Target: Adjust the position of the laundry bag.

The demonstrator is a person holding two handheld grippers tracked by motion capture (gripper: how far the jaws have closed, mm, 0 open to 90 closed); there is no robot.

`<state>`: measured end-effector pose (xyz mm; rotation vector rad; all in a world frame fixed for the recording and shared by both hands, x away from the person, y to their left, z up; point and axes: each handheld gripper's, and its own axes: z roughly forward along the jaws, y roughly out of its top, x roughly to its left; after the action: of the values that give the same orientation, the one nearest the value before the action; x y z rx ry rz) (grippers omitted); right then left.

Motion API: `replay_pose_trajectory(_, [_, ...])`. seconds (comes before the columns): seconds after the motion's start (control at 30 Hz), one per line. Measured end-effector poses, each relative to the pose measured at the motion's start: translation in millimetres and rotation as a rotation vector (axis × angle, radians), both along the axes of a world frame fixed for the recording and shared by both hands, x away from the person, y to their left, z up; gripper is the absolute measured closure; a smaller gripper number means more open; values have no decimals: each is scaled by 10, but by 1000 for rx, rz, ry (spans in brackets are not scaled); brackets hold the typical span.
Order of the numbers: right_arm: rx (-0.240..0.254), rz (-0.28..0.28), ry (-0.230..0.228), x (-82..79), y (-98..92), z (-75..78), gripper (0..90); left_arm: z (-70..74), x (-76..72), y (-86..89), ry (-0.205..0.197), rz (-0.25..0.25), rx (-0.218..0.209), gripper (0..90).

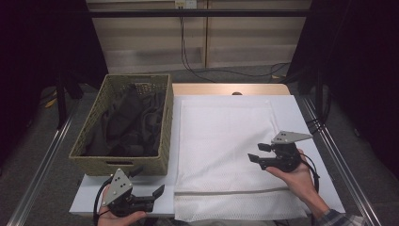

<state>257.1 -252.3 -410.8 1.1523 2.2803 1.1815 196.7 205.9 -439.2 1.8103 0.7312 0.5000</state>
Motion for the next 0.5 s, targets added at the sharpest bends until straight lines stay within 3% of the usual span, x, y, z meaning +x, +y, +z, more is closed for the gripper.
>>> replay_pose_trajectory(0.33, [-46,75,-25,227,317,117,378,2,-2,-10,13,-1,7,81])
replay_pose_trajectory(0.5, [-14,80,-38,336,378,171,381,6,4,-16,10,-4,5,81])
